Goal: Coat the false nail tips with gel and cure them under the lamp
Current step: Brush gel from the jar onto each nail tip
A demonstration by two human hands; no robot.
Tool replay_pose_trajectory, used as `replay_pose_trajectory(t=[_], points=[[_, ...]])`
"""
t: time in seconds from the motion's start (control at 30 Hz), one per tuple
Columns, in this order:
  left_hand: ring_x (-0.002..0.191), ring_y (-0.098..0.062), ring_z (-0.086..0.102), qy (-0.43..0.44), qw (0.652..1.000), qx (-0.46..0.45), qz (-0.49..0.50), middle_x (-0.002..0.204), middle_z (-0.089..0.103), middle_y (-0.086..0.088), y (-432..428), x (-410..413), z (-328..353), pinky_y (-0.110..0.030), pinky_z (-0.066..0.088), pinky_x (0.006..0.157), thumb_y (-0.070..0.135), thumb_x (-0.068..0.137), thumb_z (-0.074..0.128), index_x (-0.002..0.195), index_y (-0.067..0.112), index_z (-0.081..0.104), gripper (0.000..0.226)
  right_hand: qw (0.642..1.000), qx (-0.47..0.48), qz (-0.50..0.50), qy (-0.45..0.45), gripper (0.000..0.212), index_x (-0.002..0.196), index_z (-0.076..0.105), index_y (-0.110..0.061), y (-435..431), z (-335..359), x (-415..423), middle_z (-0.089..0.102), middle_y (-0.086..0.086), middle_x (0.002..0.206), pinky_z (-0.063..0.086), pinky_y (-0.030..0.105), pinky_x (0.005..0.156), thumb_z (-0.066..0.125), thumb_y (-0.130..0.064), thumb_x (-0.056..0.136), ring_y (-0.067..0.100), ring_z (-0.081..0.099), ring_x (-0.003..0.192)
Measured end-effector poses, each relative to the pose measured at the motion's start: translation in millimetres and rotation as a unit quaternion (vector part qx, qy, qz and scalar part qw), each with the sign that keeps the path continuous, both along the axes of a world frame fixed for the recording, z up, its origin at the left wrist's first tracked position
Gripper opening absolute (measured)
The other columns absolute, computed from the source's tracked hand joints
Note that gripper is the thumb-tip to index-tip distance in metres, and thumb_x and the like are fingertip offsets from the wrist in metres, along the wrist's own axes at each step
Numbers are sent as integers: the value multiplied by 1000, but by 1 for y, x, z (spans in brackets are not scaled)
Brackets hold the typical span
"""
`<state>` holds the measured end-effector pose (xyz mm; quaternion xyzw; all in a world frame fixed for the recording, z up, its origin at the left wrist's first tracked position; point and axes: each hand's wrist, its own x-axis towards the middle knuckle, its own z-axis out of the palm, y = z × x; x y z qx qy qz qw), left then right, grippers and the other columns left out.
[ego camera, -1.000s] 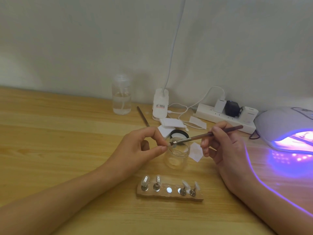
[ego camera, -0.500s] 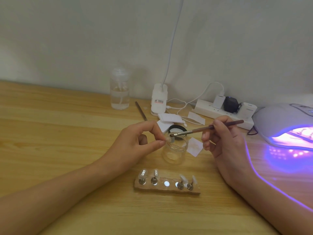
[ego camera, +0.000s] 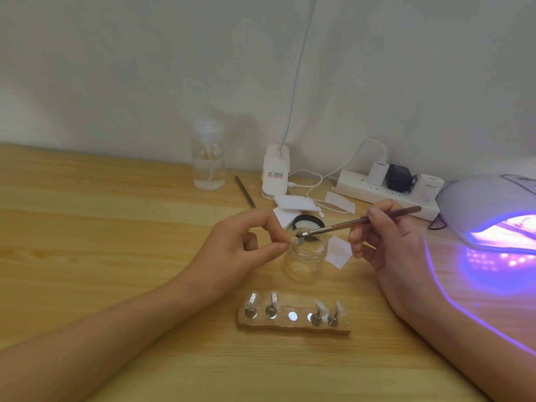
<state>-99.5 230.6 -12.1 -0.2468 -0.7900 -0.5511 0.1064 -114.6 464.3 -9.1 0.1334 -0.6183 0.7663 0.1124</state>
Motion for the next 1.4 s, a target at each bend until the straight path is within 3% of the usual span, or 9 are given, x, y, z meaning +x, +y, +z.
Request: replay_pose_trajectory(t=[0.13, 0.3, 0.73, 0.93, 1.1, 1.4], points=[[42, -2, 33, 5, 1000, -3, -4, 54, 54, 33, 0, 0, 1, -6, 30, 49, 4, 87, 71, 81, 11, 63, 12, 1000, -3, 29, 8, 19, 83, 56, -16, -2, 1, 1, 63, 5, 63, 48, 22, 50, 60, -34, 89, 15, 58, 55], [42, -2, 33, 4, 1000, 0, -4, 54, 53, 33, 0, 0, 1, -8, 31, 48, 4, 86, 72, 81, 9, 63, 11, 1000, -5, 2, -11, 16, 82, 55, -15, 0, -1, 0, 63, 6, 62, 48, 22, 50, 52, -23, 96, 15, 58, 55], [43, -2, 32, 0, 1000, 1, -6, 52, 53, 32, 0, 0, 1, -7, 30, 49, 4, 87, 71, 82, 9, 63, 11, 999, -15, 43, -2, 16, 76, 61, -23, -2, 1, 2, 63, 6, 63, 49, 22, 50, 58, -30, 90, 15, 58, 55], [42, -2, 32, -5, 1000, 7, -6, 50, 52, 28, 0, -1, 0, -8, 29, 48, 5, 86, 72, 79, 16, 63, 15, 1000, -9, 4, -16, 15, 83, 54, -15, 0, 1, 3, 63, 6, 61, 49, 22, 49, 56, -29, 86, 14, 57, 53], [42, -2, 33, -8, 1000, 5, -5, 51, 52, 29, 0, 0, 0, -7, 30, 48, 6, 86, 72, 81, 12, 64, 12, 999, -1, 34, 2, 15, 78, 61, -23, -2, 1, 3, 63, 7, 63, 49, 22, 50, 56, -28, 91, 16, 59, 54], [43, -2, 33, -9, 1000, 6, -6, 56, 56, 30, 0, 0, 0, -8, 31, 48, 5, 86, 72, 80, 13, 64, 12, 1000, 2, 27, 2, 19, 79, 61, -22, -2, 1, 3, 63, 7, 64, 49, 22, 51, 54, -25, 97, 16, 59, 55]])
